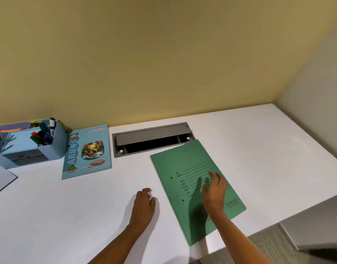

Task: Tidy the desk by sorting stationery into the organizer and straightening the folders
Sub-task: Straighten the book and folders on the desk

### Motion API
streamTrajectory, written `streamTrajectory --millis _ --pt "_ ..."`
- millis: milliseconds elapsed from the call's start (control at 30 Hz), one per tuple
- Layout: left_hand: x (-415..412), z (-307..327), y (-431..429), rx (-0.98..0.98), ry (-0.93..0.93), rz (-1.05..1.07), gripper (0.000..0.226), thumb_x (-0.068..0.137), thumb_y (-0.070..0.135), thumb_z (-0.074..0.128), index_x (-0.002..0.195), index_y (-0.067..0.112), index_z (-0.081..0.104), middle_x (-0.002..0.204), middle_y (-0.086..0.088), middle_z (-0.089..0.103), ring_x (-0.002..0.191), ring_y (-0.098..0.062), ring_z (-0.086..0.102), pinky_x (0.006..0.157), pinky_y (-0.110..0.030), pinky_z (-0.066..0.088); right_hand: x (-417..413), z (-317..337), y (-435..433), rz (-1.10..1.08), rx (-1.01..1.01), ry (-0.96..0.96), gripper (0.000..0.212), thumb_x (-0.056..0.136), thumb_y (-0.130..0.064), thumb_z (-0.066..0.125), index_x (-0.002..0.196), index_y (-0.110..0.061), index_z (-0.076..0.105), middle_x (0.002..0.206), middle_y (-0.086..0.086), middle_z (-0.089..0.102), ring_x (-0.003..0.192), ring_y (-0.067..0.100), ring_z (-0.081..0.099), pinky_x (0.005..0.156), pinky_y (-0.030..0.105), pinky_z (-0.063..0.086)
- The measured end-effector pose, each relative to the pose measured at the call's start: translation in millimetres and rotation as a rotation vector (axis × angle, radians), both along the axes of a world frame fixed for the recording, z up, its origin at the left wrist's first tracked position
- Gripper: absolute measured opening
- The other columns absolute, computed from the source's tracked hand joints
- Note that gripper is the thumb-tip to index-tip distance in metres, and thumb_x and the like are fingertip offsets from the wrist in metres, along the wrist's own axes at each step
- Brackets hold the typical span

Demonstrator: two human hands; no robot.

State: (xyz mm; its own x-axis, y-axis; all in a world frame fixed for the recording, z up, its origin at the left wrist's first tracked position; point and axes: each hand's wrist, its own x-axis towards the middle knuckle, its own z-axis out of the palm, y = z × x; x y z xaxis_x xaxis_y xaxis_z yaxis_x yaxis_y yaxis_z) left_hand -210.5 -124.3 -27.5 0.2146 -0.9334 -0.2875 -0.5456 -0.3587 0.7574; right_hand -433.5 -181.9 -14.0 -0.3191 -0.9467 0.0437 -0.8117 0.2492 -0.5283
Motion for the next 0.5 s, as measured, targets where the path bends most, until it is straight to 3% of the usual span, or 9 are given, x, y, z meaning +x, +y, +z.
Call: streamTrajectory --millis 167,267,400,500 --pt "-53 -1 -16 0.148 -0.054 0.068 0.026 0.095 0.018 0.049 0.118 0.006 0.050 0.117 -0.011 0.048 0.100 -0.023 0.056 0.078 -0.023 0.040 -56 -10 -26 -0.074 0.276 0.053 0.072 0.085 -0.028 0.068 0.144 -0.009 0.030 0.144 0.020 0.037 0.132 0.038 0.032 0.110 0.047 0.033" --pt "-74 2 -25 0.185 -0.032 0.084 0.018 0.093 0.022 0.054 0.100 0.006 0.059 0.106 -0.009 0.056 0.096 -0.022 0.057 0.075 -0.026 0.045 -74 -17 -32 -0.050 0.349 0.070 0.074 0.082 -0.035 0.070 0.140 -0.012 0.031 0.134 0.018 0.041 0.121 0.037 0.039 0.102 0.044 0.037" --pt "-88 9 -40 0.225 0.108 0.149 0.022 0.083 0.023 0.071 0.093 0.004 0.073 0.094 -0.009 0.073 0.074 -0.016 0.062 0.054 -0.015 0.043 -91 -21 -44 -0.031 0.391 0.090 0.071 0.078 -0.032 0.075 0.132 -0.006 0.037 0.127 0.019 0.040 0.116 0.036 0.038 0.097 0.043 0.039" --pt "-100 12 -48 0.255 0.283 0.199 0.033 0.085 0.015 0.068 0.113 0.002 0.058 0.111 -0.012 0.067 0.096 -0.025 0.064 0.079 -0.031 0.053 -103 -19 -55 -0.071 0.446 0.043 0.071 0.077 -0.030 0.076 0.131 -0.002 0.039 0.130 0.020 0.041 0.122 0.037 0.037 0.100 0.043 0.037"
